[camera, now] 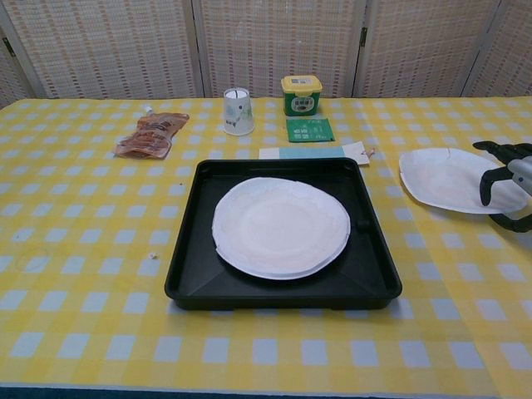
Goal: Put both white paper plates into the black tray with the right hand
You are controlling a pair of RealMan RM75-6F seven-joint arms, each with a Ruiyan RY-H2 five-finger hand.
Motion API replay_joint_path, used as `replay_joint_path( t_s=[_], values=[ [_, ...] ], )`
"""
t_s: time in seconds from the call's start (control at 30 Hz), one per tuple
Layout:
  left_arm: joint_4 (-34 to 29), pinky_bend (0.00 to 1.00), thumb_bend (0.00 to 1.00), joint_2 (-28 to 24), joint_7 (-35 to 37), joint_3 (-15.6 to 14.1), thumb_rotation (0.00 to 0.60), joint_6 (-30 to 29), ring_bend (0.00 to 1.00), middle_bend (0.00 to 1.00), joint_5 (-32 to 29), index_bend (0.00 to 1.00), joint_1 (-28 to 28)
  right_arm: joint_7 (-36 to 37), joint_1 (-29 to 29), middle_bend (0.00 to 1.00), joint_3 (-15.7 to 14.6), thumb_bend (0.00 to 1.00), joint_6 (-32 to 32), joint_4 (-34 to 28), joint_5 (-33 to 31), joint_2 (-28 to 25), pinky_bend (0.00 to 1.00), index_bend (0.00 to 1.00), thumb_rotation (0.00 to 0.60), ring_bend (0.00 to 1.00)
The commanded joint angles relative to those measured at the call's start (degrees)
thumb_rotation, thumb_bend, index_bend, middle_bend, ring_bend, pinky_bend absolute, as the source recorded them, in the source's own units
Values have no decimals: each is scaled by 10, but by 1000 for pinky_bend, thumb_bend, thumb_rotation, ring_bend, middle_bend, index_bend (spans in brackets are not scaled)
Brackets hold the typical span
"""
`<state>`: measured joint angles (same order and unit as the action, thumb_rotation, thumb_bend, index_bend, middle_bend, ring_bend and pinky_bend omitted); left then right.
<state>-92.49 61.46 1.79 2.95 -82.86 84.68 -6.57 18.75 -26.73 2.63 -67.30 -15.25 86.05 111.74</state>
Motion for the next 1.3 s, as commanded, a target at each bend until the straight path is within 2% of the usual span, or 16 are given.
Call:
replay_joint_path(
  t_s=[0.03, 0.17, 0.43, 0.6, 0.7, 0.77, 0.97, 1.17, 1.3],
  values=[
    [1, 0, 444, 0, 1, 2, 600, -1, 0, 0, -4, 0, 1, 2, -2, 27, 1, 435, 3, 2, -1, 1, 0, 537, 600, 14],
    [0, 0, 445, 0, 2, 3, 600, -2, 0, 0, -6, 0, 1, 4, -3, 45, 4, 452, -3, 5, -1, 4, 0, 568, 600, 30],
    [1, 0, 443, -1, 5, 0, 600, 1, 0, 0, -2, 0, -1, 30, 4, 98, 14, 473, -69, 6, -2, 3, 0, 662, 600, 63],
    [0, 0, 444, 0, 4, -1, 600, 0, 0, 0, 1, 0, -1, 44, 12, 108, 29, 474, -172, -21, -2, -15, 0, 685, 600, 57],
    [0, 0, 444, 1, 3, 0, 600, -1, 0, 0, 0, 0, -1, 24, 18, 105, 33, 474, -247, -36, 6, -26, 0, 685, 600, 56],
    [0, 0, 444, 2, 2, 0, 600, -2, 0, 0, 1, 0, 0, 14, 21, 105, 31, 474, -292, -52, 16, -32, 0, 685, 600, 56],
    [-5, 0, 443, 1, 2, -1, 600, -3, 0, 0, 2, 0, 0, -28, 17, 107, 10, 474, -371, -116, 59, -40, 0, 685, 600, 56],
    [-5, 0, 444, -3, 12, -3, 600, -6, 0, 0, 8, 0, 1, -80, -11, 113, -13, 473, -355, -167, 97, -28, 0, 685, 600, 57],
    [-5, 0, 444, -7, 19, -1, 600, -15, 0, 0, 6, 0, 6, -97, -32, 114, -15, 474, -328, -179, 107, -8, 0, 685, 600, 58]
  ],
)
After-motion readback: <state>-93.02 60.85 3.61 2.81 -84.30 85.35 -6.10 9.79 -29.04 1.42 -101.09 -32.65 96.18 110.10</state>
